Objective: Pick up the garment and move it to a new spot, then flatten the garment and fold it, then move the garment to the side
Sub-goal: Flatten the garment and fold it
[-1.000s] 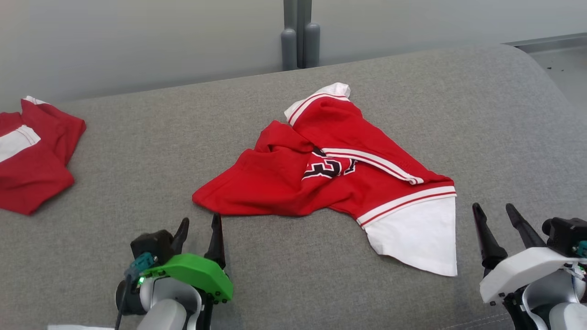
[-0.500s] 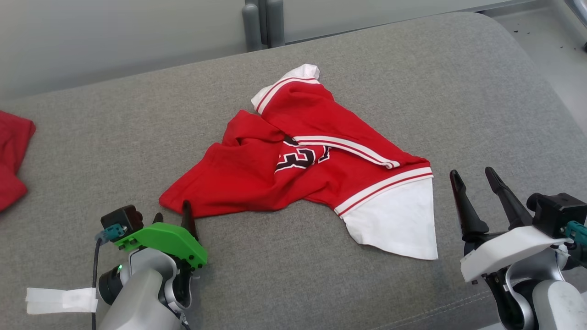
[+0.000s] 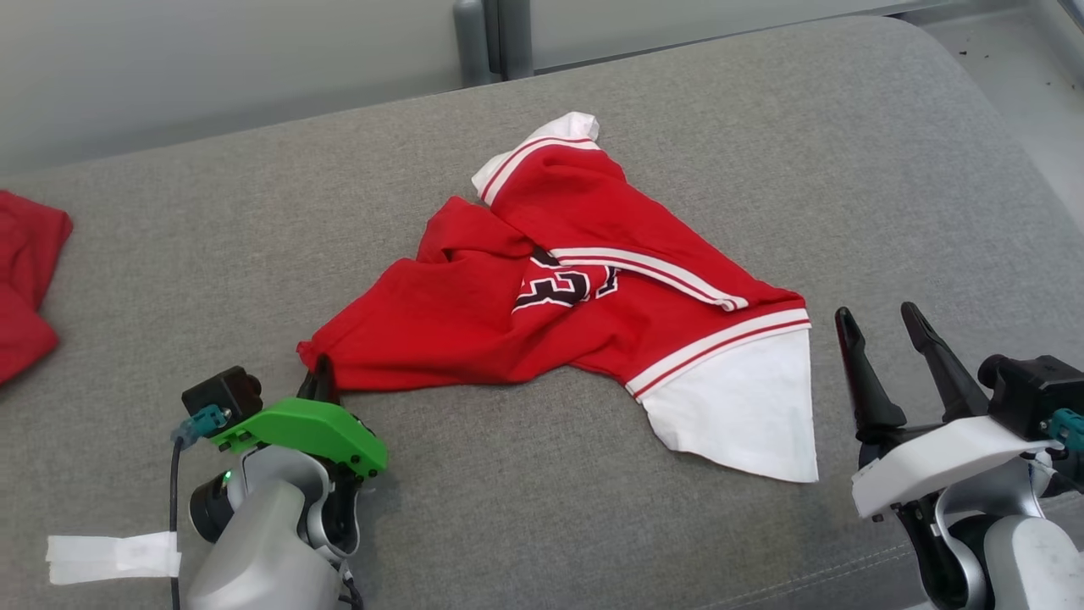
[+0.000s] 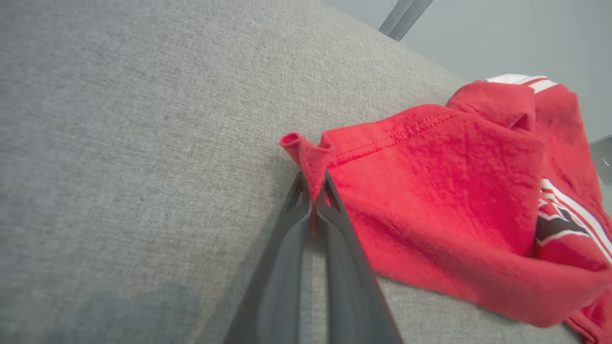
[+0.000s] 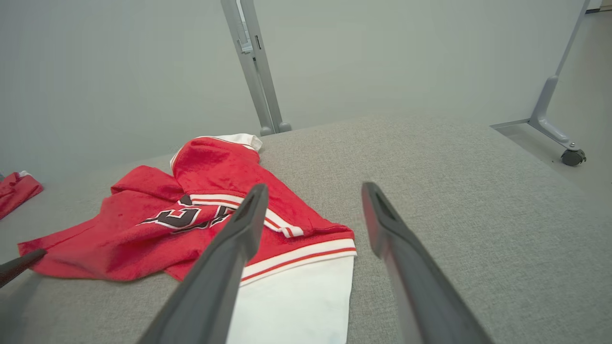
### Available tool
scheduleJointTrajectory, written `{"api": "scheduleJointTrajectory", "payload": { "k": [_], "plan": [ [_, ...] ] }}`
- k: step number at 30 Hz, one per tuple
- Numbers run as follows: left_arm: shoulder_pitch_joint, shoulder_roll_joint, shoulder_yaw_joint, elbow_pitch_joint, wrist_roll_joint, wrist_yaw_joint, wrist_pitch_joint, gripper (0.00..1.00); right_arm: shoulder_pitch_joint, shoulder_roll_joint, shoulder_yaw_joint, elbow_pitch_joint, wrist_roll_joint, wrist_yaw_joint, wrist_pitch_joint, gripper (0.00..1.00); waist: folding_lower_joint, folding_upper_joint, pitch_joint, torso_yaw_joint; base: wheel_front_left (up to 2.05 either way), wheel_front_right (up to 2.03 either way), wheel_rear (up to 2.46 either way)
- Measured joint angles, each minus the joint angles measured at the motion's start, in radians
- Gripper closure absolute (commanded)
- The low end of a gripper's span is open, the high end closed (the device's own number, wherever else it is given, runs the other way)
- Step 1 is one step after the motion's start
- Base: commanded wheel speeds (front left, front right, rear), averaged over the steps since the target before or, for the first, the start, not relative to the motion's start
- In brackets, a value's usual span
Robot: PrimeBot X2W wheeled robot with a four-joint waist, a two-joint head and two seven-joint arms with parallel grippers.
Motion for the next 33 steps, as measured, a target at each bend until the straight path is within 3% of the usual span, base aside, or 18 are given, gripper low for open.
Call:
{"api": "scheduleJointTrajectory", "payload": {
  "k": [7,18,26,27,28,29,33],
  "plan": [
    [0.099,-0.010,0.017,-0.092,0.008,0.010,-0.027,1.00,0.004,0.005,0.003,0.012,0.000,0.000,-0.003,0.00,0.0000,0.0000,-0.020,0.056,0.00,0.00,0.00],
    [0.351,-0.014,0.050,-0.370,0.048,0.133,-0.032,1.00,0.019,0.013,0.005,0.018,-0.001,0.000,-0.004,0.00,0.0000,0.0000,-0.050,0.157,0.00,0.00,0.00],
    [0.437,-0.013,0.040,-0.476,0.048,0.196,0.003,1.00,0.017,0.012,0.012,0.032,-0.004,0.000,-0.002,0.00,0.0000,0.0000,-0.059,0.167,0.00,0.00,0.00],
    [0.444,-0.012,0.039,-0.484,0.048,0.202,0.007,0.73,0.017,0.012,0.011,0.035,-0.004,0.000,-0.002,0.00,0.0000,0.0000,-0.061,0.166,0.00,0.00,0.00],
    [0.452,-0.012,0.038,-0.491,0.049,0.209,0.008,0.33,0.017,0.011,0.010,0.037,-0.004,0.000,-0.002,0.00,0.0000,-0.0001,-0.064,0.165,0.00,0.00,0.00],
    [0.458,-0.010,0.038,-0.498,0.052,0.216,0.009,0.00,0.017,0.011,0.009,0.039,-0.004,0.000,-0.002,0.00,0.0000,0.0000,-0.068,0.164,0.00,0.00,0.00],
    [0.471,0.004,0.036,-0.521,0.060,0.234,0.015,0.00,0.020,0.011,0.007,0.045,-0.004,0.000,-0.002,0.00,0.0000,0.0000,-0.082,0.162,0.00,0.00,0.00]
  ]
}}
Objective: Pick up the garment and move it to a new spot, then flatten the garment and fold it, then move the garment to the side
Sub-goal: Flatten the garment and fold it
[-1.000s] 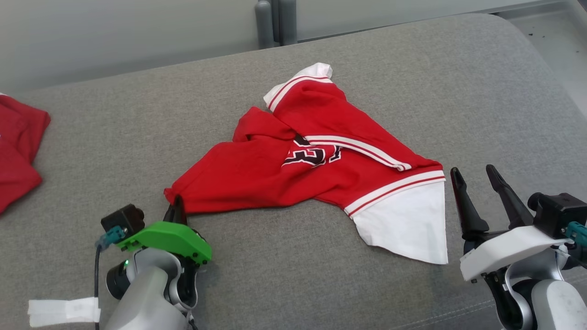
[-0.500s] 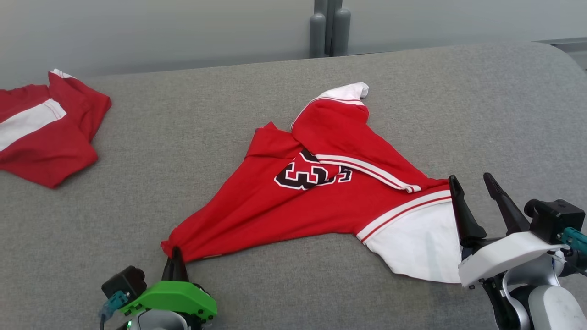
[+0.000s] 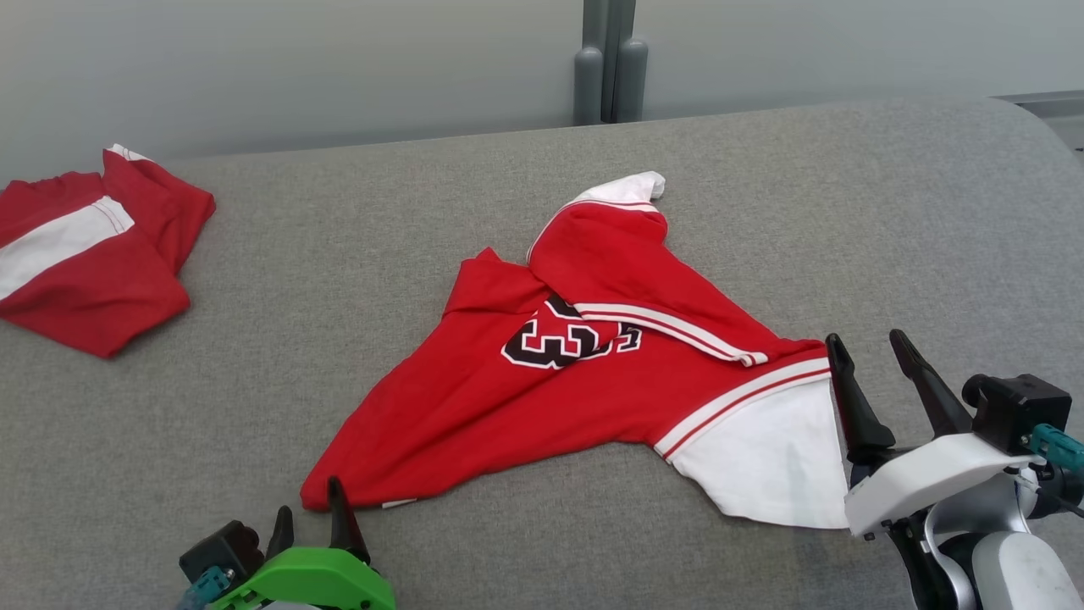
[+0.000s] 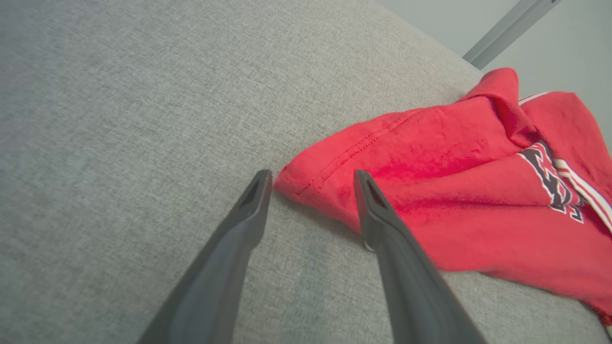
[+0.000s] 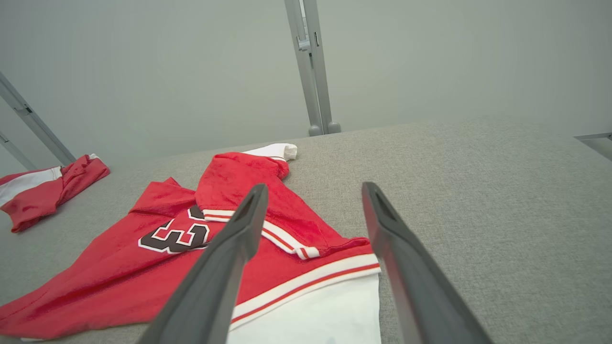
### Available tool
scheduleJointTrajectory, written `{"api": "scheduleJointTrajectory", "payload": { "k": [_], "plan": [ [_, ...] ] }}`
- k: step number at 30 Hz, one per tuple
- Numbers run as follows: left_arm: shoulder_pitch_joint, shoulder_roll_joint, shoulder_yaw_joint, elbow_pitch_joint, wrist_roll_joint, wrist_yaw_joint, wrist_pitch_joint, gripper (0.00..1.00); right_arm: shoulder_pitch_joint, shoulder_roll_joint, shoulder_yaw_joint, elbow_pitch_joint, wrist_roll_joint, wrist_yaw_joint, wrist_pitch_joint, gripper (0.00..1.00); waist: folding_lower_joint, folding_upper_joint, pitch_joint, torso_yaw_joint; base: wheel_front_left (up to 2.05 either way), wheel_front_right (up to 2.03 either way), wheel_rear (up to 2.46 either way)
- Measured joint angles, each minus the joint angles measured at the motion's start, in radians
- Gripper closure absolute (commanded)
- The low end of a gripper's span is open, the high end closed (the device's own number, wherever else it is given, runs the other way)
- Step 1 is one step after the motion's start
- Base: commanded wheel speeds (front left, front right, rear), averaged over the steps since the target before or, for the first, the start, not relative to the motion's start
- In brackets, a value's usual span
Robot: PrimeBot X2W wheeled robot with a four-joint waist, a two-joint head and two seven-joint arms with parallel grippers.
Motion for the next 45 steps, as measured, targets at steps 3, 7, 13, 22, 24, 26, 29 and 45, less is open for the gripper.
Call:
{"api": "scheduleJointTrajectory", "payload": {
  "k": [3,7,13,22,24,26,29,45],
  "plan": [
    [0.008,0.012,0.005,-0.017,0.004,0.015,0.002,0.00,0.006,0.000,-0.001,0.002,0.000,0.000,0.000,0.00,0.0000,0.0000,-0.013,-0.001,0.00,0.00,0.00],
    [0.019,0.049,0.000,-0.049,0.033,0.026,-0.002,0.00,0.017,0.000,0.000,0.005,0.002,0.000,0.000,0.00,0.0000,0.0000,-0.028,-0.002,0.00,0.00,0.00],
    [-0.041,0.096,-0.066,-0.074,0.096,0.010,0.043,0.00,0.019,-0.001,0.009,0.003,0.004,0.000,0.008,0.00,0.0000,0.0000,-0.042,-0.014,0.00,0.00,0.00],
    [-0.245,0.103,-0.179,0.094,0.144,-0.082,0.180,0.00,0.008,-0.008,0.034,-0.003,0.005,0.000,0.014,0.00,0.0000,0.0000,-0.022,-0.049,0.00,0.00,0.00],
    [-0.290,0.102,-0.185,0.146,0.147,-0.098,0.188,0.00,-0.002,-0.010,0.036,-0.009,0.005,0.000,0.017,0.00,0.0000,0.0000,-0.013,-0.061,0.00,0.00,0.00],
    [-0.335,0.101,-0.197,0.195,0.152,-0.122,0.203,0.00,-0.007,-0.015,0.036,-0.010,0.007,0.000,0.017,0.00,0.0000,0.0000,-0.001,-0.073,0.00,0.00,0.00],
    [-0.390,0.097,-0.221,0.266,0.164,-0.152,0.224,0.00,-0.015,-0.019,0.035,-0.011,0.007,0.000,0.017,0.00,0.0000,0.0000,0.018,-0.092,0.00,0.00,0.00],
    [-0.598,0.084,-0.234,0.523,0.182,-0.213,0.143,1.00,-0.051,-0.015,0.032,-0.015,0.007,0.000,0.006,0.00,0.0000,0.0000,0.110,-0.159,0.00,0.00,0.00]
  ]
}}
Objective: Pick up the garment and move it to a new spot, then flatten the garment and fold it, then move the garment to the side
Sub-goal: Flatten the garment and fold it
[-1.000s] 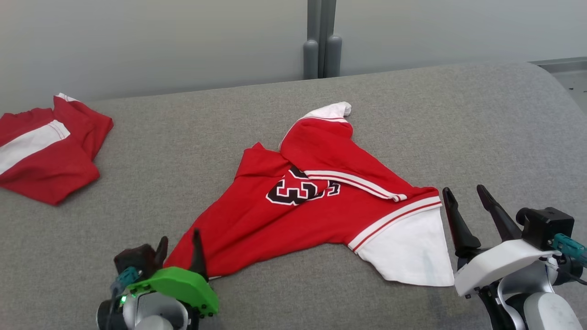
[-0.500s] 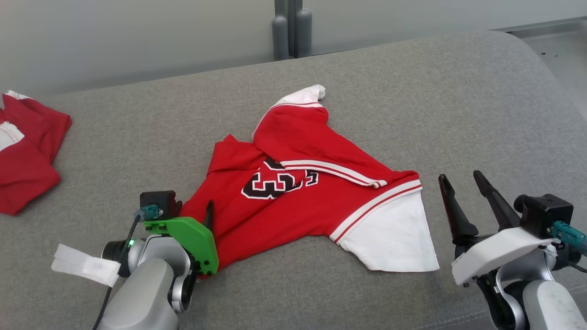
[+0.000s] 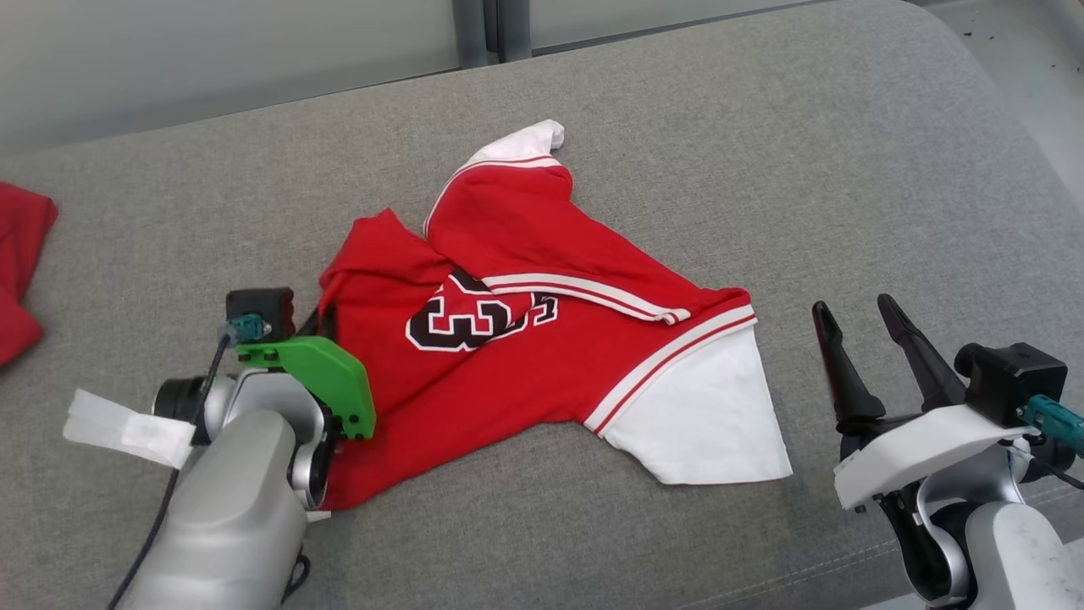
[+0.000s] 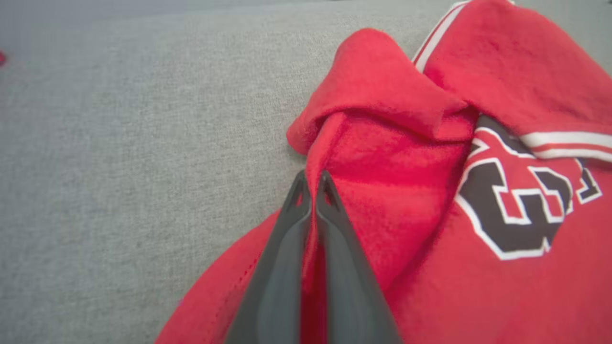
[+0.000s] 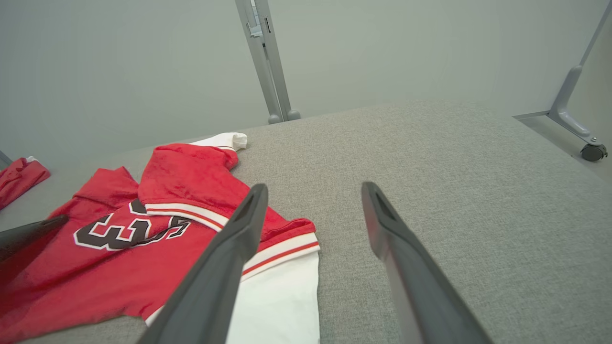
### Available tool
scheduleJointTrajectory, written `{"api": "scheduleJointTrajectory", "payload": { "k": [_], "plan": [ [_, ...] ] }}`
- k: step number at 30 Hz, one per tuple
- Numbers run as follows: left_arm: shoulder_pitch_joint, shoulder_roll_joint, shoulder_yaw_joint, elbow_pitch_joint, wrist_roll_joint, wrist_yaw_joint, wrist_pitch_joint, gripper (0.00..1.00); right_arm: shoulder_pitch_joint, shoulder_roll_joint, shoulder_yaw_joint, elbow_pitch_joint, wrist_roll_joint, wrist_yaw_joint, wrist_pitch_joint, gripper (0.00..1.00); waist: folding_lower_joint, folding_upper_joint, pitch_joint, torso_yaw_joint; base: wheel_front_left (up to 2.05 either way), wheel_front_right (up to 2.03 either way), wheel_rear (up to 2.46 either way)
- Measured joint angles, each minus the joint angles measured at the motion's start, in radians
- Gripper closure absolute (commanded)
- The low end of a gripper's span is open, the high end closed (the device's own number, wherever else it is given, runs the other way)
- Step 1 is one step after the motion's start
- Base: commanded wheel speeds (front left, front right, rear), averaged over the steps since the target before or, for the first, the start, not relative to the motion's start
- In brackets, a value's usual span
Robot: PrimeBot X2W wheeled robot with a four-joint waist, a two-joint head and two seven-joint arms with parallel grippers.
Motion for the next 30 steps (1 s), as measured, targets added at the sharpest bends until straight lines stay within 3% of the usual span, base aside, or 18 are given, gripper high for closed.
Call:
{"api": "scheduleJointTrajectory", "payload": {
  "k": [15,17,18,30],
  "plan": [
    [-0.218,0.023,0.017,0.162,0.015,0.005,-0.089,1.00,-0.067,0.008,0.031,0.012,0.003,0.000,-0.017,0.00,0.0001,0.0000,0.088,-0.033,0.00,0.00,0.00],
    [-0.230,0.021,0.018,0.185,0.014,0.000,-0.098,0.49,-0.074,0.008,0.032,0.016,0.003,0.000,-0.020,0.00,0.0001,0.0000,0.094,-0.041,0.00,0.00,0.00],
    [-0.234,0.020,0.020,0.193,0.012,-0.006,-0.105,0.00,-0.074,0.009,0.032,0.017,0.003,0.000,-0.020,0.00,0.0000,0.0000,0.096,-0.044,0.00,0.00,0.00],
    [-0.235,0.014,0.023,0.153,-0.002,-0.080,-0.177,0.00,-0.049,0.018,-0.006,0.014,-0.018,0.000,-0.043,0.00,0.0001,0.0000,0.041,0.002,0.00,0.00,0.00]
  ]
}}
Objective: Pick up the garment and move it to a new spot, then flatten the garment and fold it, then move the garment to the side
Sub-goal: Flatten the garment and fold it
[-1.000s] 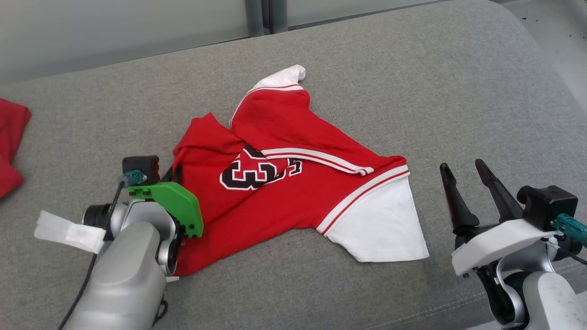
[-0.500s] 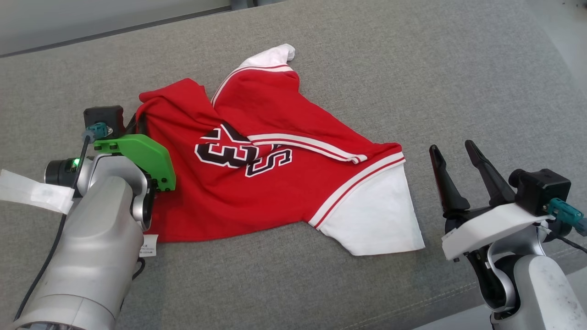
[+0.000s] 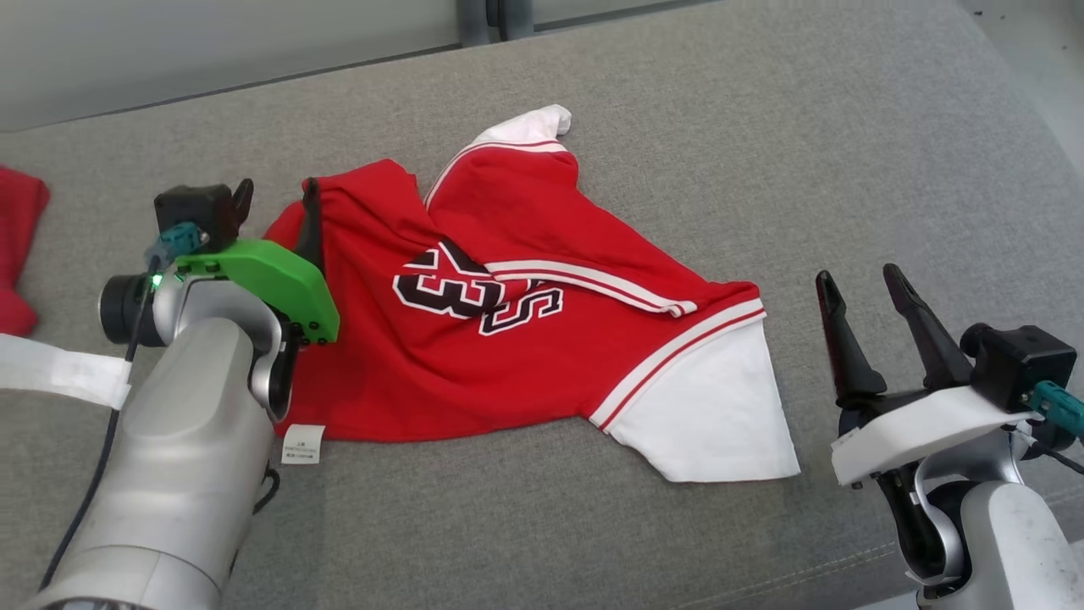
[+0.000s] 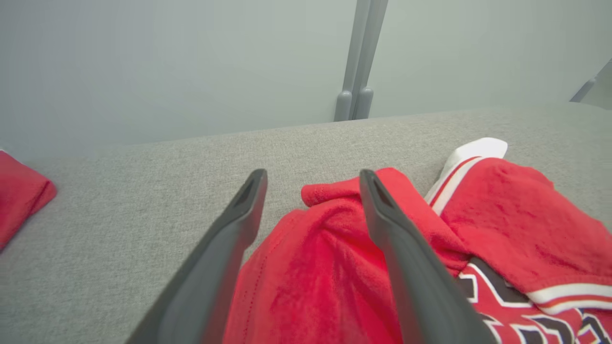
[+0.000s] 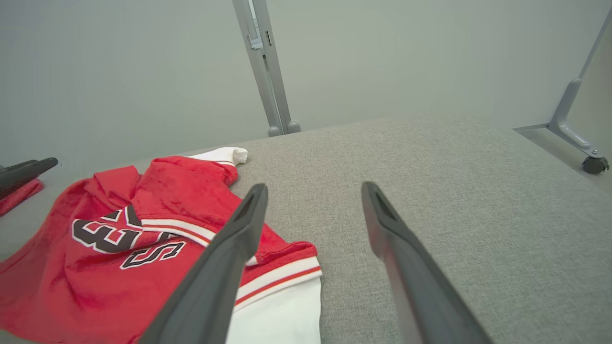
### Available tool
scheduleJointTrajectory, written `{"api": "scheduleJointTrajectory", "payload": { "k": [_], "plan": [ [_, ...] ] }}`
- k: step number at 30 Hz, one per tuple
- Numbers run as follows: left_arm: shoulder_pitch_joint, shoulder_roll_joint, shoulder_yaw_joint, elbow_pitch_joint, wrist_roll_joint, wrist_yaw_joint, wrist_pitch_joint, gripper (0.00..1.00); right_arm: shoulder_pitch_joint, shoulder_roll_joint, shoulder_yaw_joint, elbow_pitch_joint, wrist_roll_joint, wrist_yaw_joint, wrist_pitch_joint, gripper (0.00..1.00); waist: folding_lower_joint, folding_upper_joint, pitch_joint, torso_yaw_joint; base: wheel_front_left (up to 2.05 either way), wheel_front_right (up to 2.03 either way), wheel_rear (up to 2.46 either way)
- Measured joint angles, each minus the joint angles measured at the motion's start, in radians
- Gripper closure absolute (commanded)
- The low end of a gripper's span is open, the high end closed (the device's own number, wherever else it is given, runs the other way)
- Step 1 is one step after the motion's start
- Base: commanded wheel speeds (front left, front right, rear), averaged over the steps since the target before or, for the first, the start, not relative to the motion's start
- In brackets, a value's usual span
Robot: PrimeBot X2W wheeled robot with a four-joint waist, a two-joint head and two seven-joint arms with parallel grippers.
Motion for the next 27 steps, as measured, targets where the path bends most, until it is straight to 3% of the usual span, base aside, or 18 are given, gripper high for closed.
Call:
{"api": "scheduleJointTrajectory", "payload": {
  "k": [5,17,23,27],
  "plan": [
    [0.135,0.001,0.023,-0.139,0.000,0.002,-0.010,0.00,0.022,0.005,-0.022,-0.019,-0.036,0.000,-0.031,0.00,-0.0001,0.0000,-0.046,0.036,0.00,0.00,0.00],
    [0.705,0.049,0.195,-0.755,0.053,0.153,-0.013,0.00,0.102,0.018,-0.069,-0.064,-0.139,0.000,-0.083,0.00,-0.0001,0.0000,-0.154,0.112,0.00,0.00,0.00],
    [0.855,0.050,0.217,-0.924,0.089,0.201,-0.015,0.00,0.144,0.022,-0.065,-0.072,-0.155,0.000,-0.108,0.00,-0.0001,0.0000,-0.191,0.130,0.00,0.00,0.00],
    [0.913,0.049,0.212,-0.974,0.111,0.209,-0.014,0.00,0.174,0.023,-0.048,-0.056,-0.147,0.000,-0.118,0.00,-0.0001,0.0000,-0.217,0.132,0.00,0.00,0.00]
  ]
}}
